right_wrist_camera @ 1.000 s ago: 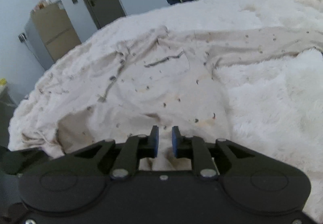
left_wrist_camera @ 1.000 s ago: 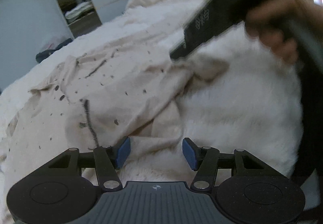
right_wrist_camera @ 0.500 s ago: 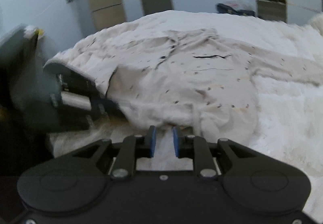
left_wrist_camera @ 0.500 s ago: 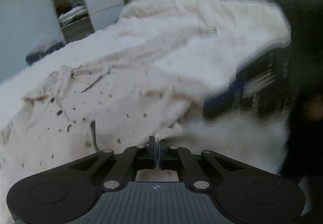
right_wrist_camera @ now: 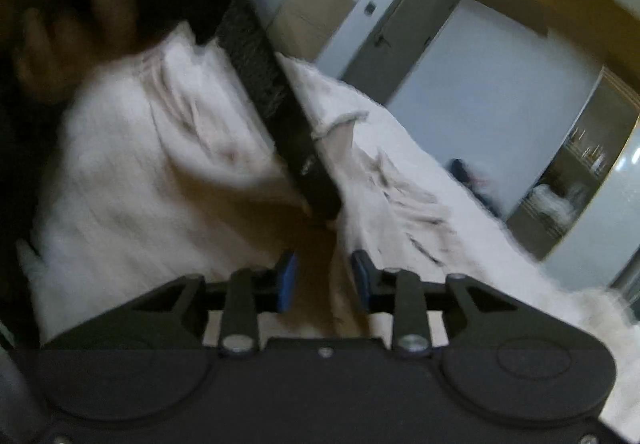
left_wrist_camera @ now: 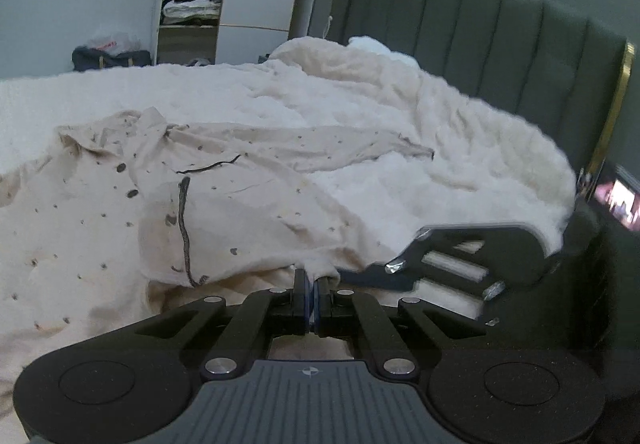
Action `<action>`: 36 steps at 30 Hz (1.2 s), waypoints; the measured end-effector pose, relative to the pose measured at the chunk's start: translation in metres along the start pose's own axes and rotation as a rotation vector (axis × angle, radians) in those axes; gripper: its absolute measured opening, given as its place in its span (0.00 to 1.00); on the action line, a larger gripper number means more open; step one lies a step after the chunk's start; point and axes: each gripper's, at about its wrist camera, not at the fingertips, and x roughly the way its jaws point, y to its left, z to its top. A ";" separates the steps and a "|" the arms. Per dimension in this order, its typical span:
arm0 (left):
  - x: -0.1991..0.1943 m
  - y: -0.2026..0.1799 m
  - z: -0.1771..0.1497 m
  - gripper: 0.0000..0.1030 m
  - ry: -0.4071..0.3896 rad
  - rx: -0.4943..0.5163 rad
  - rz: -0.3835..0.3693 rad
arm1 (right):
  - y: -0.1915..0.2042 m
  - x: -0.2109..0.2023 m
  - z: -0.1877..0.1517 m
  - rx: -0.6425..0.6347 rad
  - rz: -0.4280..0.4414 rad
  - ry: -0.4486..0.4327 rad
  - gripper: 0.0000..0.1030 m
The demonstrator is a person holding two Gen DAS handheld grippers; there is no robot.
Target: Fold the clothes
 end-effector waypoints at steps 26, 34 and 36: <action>0.003 -0.004 -0.046 0.28 0.100 0.149 0.081 | -0.003 -0.026 -0.023 -0.047 0.003 0.179 0.13; 0.018 0.000 -0.055 0.30 0.119 0.130 0.078 | 0.025 0.032 -0.028 -0.228 0.010 0.227 0.17; 0.018 0.001 -0.054 0.30 0.116 0.111 0.072 | 0.027 0.043 -0.030 -0.269 0.006 0.231 0.11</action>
